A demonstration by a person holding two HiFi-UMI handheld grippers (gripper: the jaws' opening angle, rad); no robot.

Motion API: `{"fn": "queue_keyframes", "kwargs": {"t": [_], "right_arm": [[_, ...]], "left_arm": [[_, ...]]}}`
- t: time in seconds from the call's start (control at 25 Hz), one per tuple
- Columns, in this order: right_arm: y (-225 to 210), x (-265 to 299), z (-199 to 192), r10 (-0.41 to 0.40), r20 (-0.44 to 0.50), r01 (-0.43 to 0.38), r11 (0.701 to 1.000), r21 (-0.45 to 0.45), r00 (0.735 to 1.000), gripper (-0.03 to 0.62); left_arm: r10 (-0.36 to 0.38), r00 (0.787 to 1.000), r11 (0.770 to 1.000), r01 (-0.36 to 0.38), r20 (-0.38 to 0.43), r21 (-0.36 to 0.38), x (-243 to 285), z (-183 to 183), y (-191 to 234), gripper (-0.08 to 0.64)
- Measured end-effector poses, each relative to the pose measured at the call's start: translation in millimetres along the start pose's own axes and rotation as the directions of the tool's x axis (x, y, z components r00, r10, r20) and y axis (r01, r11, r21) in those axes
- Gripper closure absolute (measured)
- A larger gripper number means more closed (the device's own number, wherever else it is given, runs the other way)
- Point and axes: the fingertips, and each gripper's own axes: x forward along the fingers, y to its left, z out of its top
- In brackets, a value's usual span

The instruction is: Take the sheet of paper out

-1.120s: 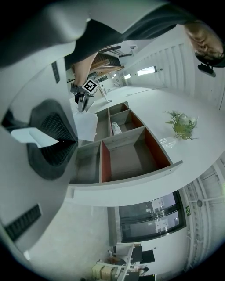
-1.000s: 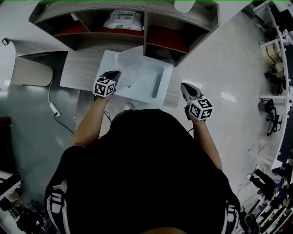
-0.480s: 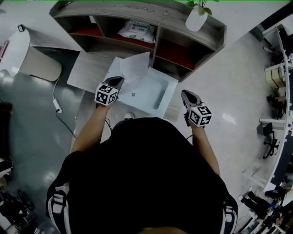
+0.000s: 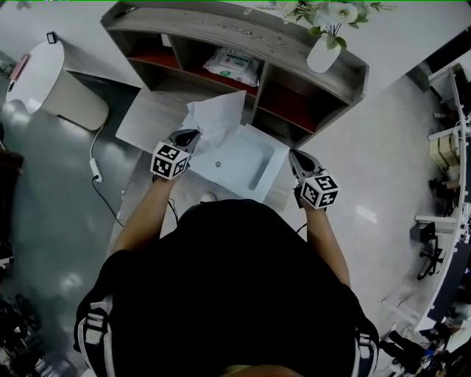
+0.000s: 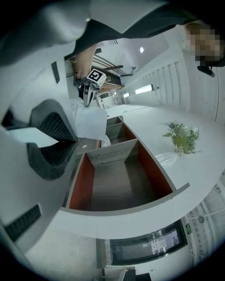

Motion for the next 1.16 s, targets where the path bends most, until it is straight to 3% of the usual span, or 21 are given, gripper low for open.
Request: {"fn": "queue_keyframes", "kwargs": {"t": [0.44,1.16], "right_arm": [[19,26,27,0.06,0.005,-0.059,0.995,-0.079,0.998,0.578],[28,45,17,0.072,-0.063,-0.081,0.983,-0.165,0.995,0.578]], "left_arm": [[0.037,0.998,0.998,-0.039,0.044,0.051,-27,24,8,0.537],[0.051,0.997,0.997,-0.054,0.057,0.048,-40,26,12,0.537]]}}
